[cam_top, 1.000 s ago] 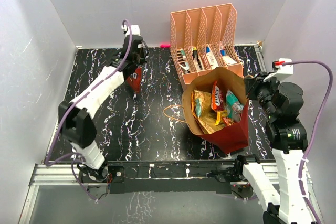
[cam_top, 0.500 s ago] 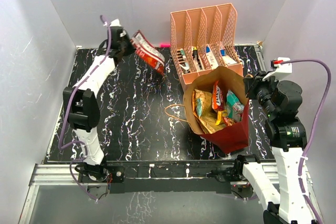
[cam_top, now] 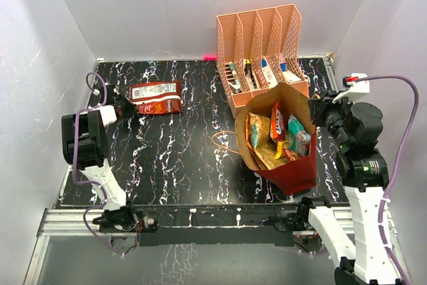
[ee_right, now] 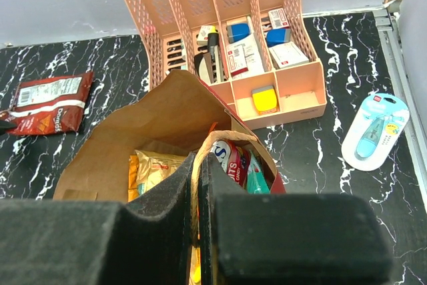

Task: Take the snacks out of the paper bag
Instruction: Place the snack at the center of the board.

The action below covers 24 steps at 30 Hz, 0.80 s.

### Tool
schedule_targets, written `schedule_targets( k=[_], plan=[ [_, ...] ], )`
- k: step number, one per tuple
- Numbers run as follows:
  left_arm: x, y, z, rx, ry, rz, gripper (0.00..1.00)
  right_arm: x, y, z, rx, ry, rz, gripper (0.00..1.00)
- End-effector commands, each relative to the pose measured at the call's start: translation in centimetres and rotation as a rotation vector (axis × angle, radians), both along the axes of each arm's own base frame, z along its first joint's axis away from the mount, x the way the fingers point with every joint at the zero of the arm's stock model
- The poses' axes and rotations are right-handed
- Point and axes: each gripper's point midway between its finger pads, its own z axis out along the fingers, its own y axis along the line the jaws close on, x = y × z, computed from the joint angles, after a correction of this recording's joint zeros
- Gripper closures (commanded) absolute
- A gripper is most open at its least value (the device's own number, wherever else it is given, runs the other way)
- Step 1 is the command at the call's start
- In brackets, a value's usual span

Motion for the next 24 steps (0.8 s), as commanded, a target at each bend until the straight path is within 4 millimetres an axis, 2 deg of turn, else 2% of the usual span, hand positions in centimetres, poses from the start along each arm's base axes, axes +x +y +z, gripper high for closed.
schedule_targets(
  k=[1, 6, 8, 10, 12, 14, 15, 16, 19, 20, 22, 24],
  plan=[
    [1.9, -0.7, 4.5, -0.067, -0.145, -0.010, 1.00, 0.3, 0.4, 1.8, 0.015, -0.070, 0.020, 0.92],
    [1.0, 1.0, 3.4, -0.062, -0.062, 0.044, 1.00, 0.2, 0.5, 1.8, 0.015, -0.069, 0.027, 0.92],
    [-0.5, 3.4, 3.1, 0.037, 0.041, 0.152, 0.98, 0.3, 0.5, 1.7, 0.017, -0.066, 0.029, 0.92],
    [-2.0, 5.1, 3.8, 0.116, 0.083, 0.226, 0.86, 0.3, 0.6, 1.5, 0.021, -0.059, 0.034, 0.92],
    [-3.4, 5.9, 4.5, 0.152, 0.100, 0.280, 0.64, 0.3, 0.8, 1.2, 0.024, -0.053, 0.042, 0.92],
    [-4.4, 5.6, 5.1, 0.132, 0.095, 0.307, 0.43, 0.3, 0.9, 1.1, 0.025, -0.052, 0.046, 0.92],
    [-4.9, 5.1, 5.2, 0.106, 0.091, 0.310, 0.33, 0.3, 0.9, 1.0, 0.025, -0.049, 0.045, 0.92],
    [-5.1, 4.4, 5.5, 0.069, 0.074, 0.297, 0.28, 0.3, 0.8, 1.0, 0.024, -0.049, 0.045, 0.92],
    [-5.2, 0.5, 7.4, -0.042, -0.005, 0.194, 0.27, 0.2, 0.9, 1.0, 0.020, -0.048, 0.047, 0.92],
    [-5.2, -1.2, 8.4, -0.064, -0.033, 0.143, 0.26, 0.1, 0.9, 1.0, 0.019, -0.049, 0.048, 0.92],
    [-5.6, -5.9, 10.6, -0.079, -0.080, -0.001, 0.26, 0.0, 0.8, 1.1, 0.017, -0.052, 0.047, 0.92],
    [-6.6, -10.5, 12.8, -0.084, -0.111, -0.158, 0.26, -0.2, 0.9, 1.2, 0.019, -0.057, 0.051, 0.92]
  ],
)
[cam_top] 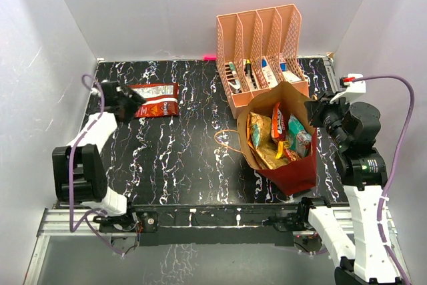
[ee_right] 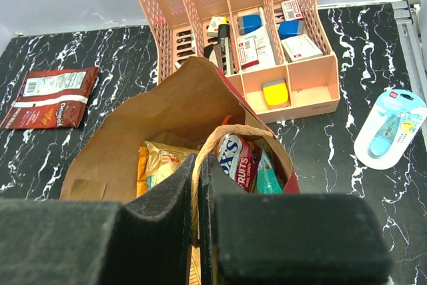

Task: Take the snacks out of the paper bag
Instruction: Place the snack at the center of the board, then take out the snack from the paper bag.

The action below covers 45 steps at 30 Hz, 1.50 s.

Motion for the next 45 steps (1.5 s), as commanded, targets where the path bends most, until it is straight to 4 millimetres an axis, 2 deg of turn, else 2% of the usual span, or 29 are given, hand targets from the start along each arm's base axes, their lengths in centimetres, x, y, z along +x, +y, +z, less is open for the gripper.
schedule_targets(
  k=[1, 5, 8, 10, 13, 15, 17, 19, 21, 22, 23, 27, 32, 39, 42, 45],
  plan=[
    [-2.1, -10.8, 5.5, -0.068, -0.104, -0.354, 0.26, -0.2, 0.2, 1.9, 0.008, -0.073, 0.014, 0.92],
    [-5.1, -16.3, 10.2, -0.079, -0.183, -0.577, 0.23, -0.5, 0.5, 2.1, 0.021, -0.078, 0.027, 0.92],
    [-7.3, -18.7, 14.5, -0.068, -0.262, -0.692, 0.22, -0.7, 1.0, 2.2, 0.033, -0.083, 0.051, 0.92],
    [-8.9, -21.1, 17.0, -0.100, -0.317, -0.781, 0.22, -0.8, 1.6, 2.5, 0.046, -0.094, 0.083, 0.92],
    [-11.4, -25.5, 19.0, -0.238, -0.352, -0.900, 0.24, -1.0, 2.4, 2.7, 0.067, -0.112, 0.129, 0.92],
    [-14.2, -29.9, 20.1, -0.301, -0.364, -1.010, 0.27, -0.9, 2.7, 2.5, 0.076, -0.116, 0.142, 0.92],
    [-16.0, -33.5, 20.9, -0.263, -0.394, -1.062, 0.28, -0.8, 2.7, 2.3, 0.078, -0.113, 0.138, 0.92],
    [-17.6, -37.0, 20.6, -0.179, -0.386, -1.095, 0.30, -0.7, 2.6, 2.3, 0.079, -0.108, 0.136, 0.92],
    [-18.7, -39.5, 18.8, -0.064, -0.320, -1.081, 0.35, -0.7, 2.6, 2.3, 0.080, -0.106, 0.136, 0.92],
    [-19.0, -40.1, 17.3, 0.008, -0.258, -1.073, 0.35, -0.8, 2.7, 2.4, 0.080, -0.106, 0.137, 0.92],
    [-19.3, -41.1, 17.6, 0.051, -0.243, -1.071, 0.37, -0.8, 2.6, 2.4, 0.078, -0.106, 0.135, 0.92],
    [-19.2, -42.8, 15.1, 0.227, -0.155, -0.997, 0.41, -1.0, 2.4, 2.4, 0.074, -0.101, 0.124, 0.92],
    [-18.1, -45.0, 13.9, 0.255, -0.184, -1.006, 0.47, -1.2, 2.4, 2.2, 0.069, -0.099, 0.128, 0.92],
    [-15.9, -48.3, 13.2, 0.260, -0.244, -0.993, 0.47, -1.3, 2.8, 2.5, 0.077, -0.104, 0.150, 0.92],
    [-14.6, -49.7, 12.2, 0.298, -0.245, -0.985, 0.46, -1.3, 2.8, 2.7, 0.076, -0.107, 0.148, 0.92],
    [-12.8, -50.8, 12.2, 0.328, -0.278, -0.963, 0.45, -1.4, 2.8, 2.8, 0.076, -0.108, 0.148, 0.92]
  ],
)
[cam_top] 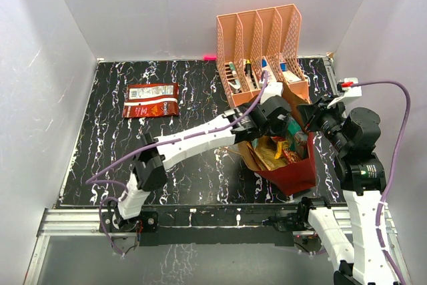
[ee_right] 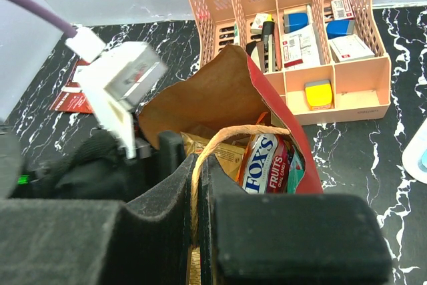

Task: Take the snacks out of the paper bag
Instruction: Take out the snack from the paper bag.

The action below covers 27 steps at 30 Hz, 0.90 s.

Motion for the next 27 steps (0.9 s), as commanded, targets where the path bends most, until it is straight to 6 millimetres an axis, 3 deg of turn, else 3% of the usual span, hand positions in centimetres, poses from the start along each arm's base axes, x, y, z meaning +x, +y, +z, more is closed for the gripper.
schedule_targets(
  k=[1, 11, 16, 22, 27],
  plan=[
    [3.1, -0.7, 1.2, 0.008, -0.098, 0.050, 0.44, -0.3, 0.2, 2.9, 0.011, -0.091, 0.015, 0.92],
    [6.8, -1.7, -2.2, 0.063, -0.180, 0.086, 0.44, -0.5, 0.0, 3.0, 0.007, -0.086, 0.003, 0.92],
    [7.8, -2.1, -3.8, 0.095, -0.214, 0.083, 0.51, -0.6, 0.1, 2.9, 0.010, -0.084, 0.003, 0.92],
    [8.5, -2.8, -4.2, 0.105, -0.247, 0.047, 0.74, -0.6, -0.1, 2.7, 0.009, -0.078, -0.006, 0.92],
    [7.2, -3.1, -0.2, 0.046, -0.225, -0.021, 1.00, -0.8, -0.4, 2.5, 0.001, -0.072, -0.022, 0.92]
  ],
)
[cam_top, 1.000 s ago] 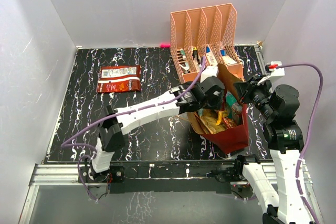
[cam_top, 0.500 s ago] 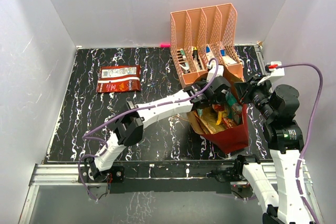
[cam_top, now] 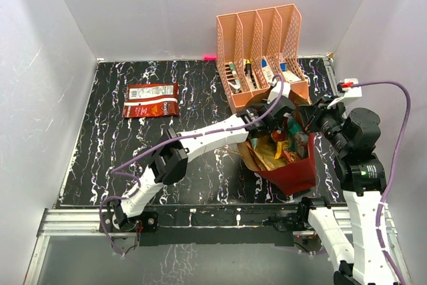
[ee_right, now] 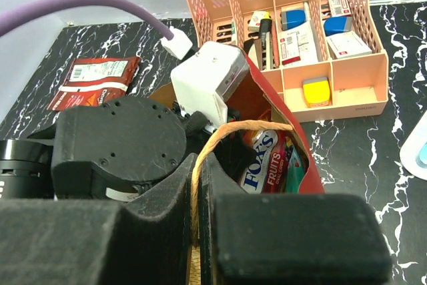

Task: Take the snacks out of the paper bag
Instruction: Take out the snack from the paper bag, then place the snack at the center of the board.

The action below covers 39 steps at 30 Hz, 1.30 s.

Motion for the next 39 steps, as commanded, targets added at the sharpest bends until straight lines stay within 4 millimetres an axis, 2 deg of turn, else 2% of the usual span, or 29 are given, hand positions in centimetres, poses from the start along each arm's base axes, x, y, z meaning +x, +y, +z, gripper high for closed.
schedule_targets(
  k=[1, 4, 9, 13, 18, 21, 24, 32, 36, 39],
  plan=[
    [-0.8, -0.2, 7.1, -0.112, -0.017, -0.059, 1.00, -0.7, -0.3, 2.6, 0.000, -0.080, -0.016, 0.92],
    [-2.7, 0.4, 11.1, -0.191, -0.009, -0.135, 1.00, -0.7, -0.6, 2.4, -0.007, -0.080, -0.030, 0.92],
    [-6.5, 3.3, 16.5, -0.322, 0.003, -0.229, 1.00, -0.6, -1.0, 2.4, -0.017, -0.082, -0.054, 0.92],
    [-9.0, 6.7, 18.8, -0.345, -0.002, -0.280, 1.00, -0.6, -1.3, 2.2, -0.025, -0.088, -0.067, 0.92],
    [-11.0, 11.5, 24.0, -0.379, -0.076, -0.295, 1.00, -0.6, -1.5, 1.7, -0.031, -0.086, -0.076, 0.92],
    [-11.8, 14.1, 26.4, -0.375, -0.117, -0.294, 1.00, -0.5, -1.4, 1.6, -0.029, -0.087, -0.071, 0.92],
    [-11.5, 17.3, 27.3, -0.312, -0.147, -0.217, 1.00, -0.6, -1.3, 1.5, -0.029, -0.088, -0.066, 0.92],
    [-9.2, 27.2, 27.0, -0.006, -0.231, 0.085, 1.00, -0.9, -1.4, 1.6, -0.036, -0.096, -0.069, 0.92],
    [-6.5, 31.8, 25.9, 0.026, -0.216, 0.223, 1.00, -1.0, -1.4, 1.6, -0.036, -0.097, -0.067, 0.92],
    [-3.7, 34.8, 24.0, 0.007, -0.147, 0.300, 1.00, -1.1, -1.3, 1.6, -0.034, -0.094, -0.064, 0.92]
  ],
)
